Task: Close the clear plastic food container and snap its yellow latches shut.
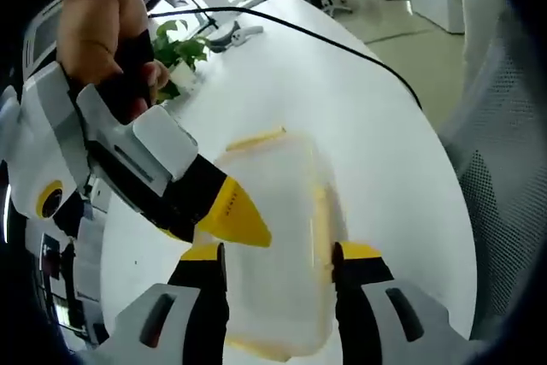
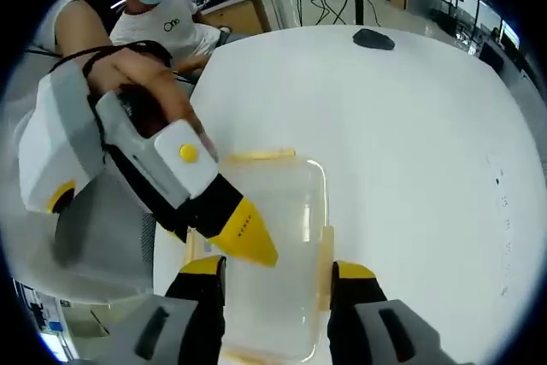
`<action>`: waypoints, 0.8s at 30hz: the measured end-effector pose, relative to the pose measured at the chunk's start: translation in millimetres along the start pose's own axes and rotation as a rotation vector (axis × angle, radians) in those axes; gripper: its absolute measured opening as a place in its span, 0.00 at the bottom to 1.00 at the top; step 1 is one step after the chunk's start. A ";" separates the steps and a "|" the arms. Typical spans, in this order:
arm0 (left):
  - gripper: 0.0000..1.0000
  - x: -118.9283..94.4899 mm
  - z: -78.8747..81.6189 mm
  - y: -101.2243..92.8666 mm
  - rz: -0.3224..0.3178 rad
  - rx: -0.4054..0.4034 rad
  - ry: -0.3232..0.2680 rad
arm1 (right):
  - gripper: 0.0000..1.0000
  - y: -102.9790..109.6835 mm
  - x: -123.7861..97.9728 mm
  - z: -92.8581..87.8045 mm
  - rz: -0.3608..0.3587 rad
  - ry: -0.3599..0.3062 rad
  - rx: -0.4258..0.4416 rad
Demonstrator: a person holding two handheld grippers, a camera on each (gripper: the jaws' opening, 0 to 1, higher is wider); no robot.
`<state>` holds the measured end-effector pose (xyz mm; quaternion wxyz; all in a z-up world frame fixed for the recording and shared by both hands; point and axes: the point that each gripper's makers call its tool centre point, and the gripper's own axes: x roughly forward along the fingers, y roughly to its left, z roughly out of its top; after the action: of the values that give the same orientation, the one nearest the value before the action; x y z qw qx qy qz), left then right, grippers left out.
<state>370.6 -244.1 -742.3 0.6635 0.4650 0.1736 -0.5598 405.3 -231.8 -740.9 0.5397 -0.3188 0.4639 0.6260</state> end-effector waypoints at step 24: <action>0.52 -16.3 15.9 6.1 -0.145 -0.195 -0.134 | 0.46 10.8 -10.3 2.1 -0.099 -0.115 -0.018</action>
<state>366.4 -247.9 -719.4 0.6737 0.3461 0.2156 -0.6164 397.2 -233.6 -728.3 0.5931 -0.3095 0.4101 0.6198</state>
